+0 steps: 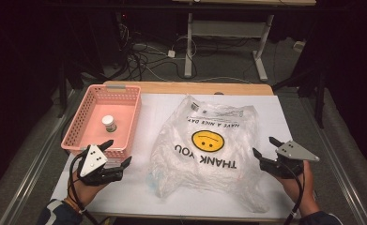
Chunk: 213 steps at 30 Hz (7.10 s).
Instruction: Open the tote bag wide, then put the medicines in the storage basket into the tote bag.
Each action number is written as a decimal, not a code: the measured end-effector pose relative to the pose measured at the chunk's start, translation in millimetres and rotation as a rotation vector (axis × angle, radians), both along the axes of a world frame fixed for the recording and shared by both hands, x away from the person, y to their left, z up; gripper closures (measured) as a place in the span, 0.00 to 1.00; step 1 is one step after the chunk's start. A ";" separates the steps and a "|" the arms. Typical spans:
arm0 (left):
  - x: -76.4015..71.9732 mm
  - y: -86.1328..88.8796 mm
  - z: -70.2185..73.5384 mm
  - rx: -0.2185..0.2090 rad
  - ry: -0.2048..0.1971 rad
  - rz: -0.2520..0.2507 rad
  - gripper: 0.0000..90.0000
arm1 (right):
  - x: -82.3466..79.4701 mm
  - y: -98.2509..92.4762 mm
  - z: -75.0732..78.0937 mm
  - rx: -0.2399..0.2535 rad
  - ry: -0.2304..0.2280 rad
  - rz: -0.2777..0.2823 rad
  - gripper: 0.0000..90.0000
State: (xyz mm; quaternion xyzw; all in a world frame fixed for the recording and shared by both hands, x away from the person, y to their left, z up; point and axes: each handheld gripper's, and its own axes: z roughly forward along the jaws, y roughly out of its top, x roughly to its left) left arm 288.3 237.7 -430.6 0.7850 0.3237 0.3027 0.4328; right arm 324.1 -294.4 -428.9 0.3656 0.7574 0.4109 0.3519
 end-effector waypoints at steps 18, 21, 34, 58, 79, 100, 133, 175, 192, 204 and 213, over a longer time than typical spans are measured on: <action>-0.4 -7.1 -6.9 0.046 -0.020 -0.020 0.22 | 46.4 -17.2 4.6 0.032 0.070 -0.065 0.41; 2.1 -9.1 -8.0 0.062 -0.019 -0.024 0.22 | 72.4 -22.8 9.1 0.046 0.087 -0.101 0.40; 3.3 -12.3 -12.2 0.104 -0.003 -0.012 0.22 | 186.5 -24.0 10.7 0.044 0.192 -0.244 0.48; 0.0 -19.7 -17.2 0.159 0.020 -0.062 0.22 | 210.0 -23.5 -37.0 0.110 0.429 -0.237 1.00; -1.1 -23.8 -17.3 0.174 0.017 -0.066 0.22 | 183.7 -8.0 4.3 0.138 0.285 -0.047 0.52; 9.4 -9.6 -7.6 0.177 -0.031 -0.047 0.22 | 185.1 -39.6 -0.2 0.122 0.218 -0.473 1.00; -0.2 -13.6 -14.1 0.163 0.014 -0.061 0.22 | 21.8 93.4 25.0 -0.059 0.171 0.260 0.52; 3.0 -6.1 -8.2 0.153 -0.002 -0.026 0.22 | 33.6 158.2 17.2 -0.058 0.210 0.394 1.00; 32.8 25.5 27.2 0.146 -0.019 0.104 0.21 | 34.0 135.4 65.9 0.026 0.046 0.346 1.00; 125.6 36.2 35.7 0.212 0.212 0.134 0.21 | 40.4 141.3 85.5 0.050 -0.045 0.318 1.00; 176.4 45.4 11.0 0.283 0.407 0.222 0.20 | 46.5 142.3 80.5 0.063 -0.021 0.348 1.00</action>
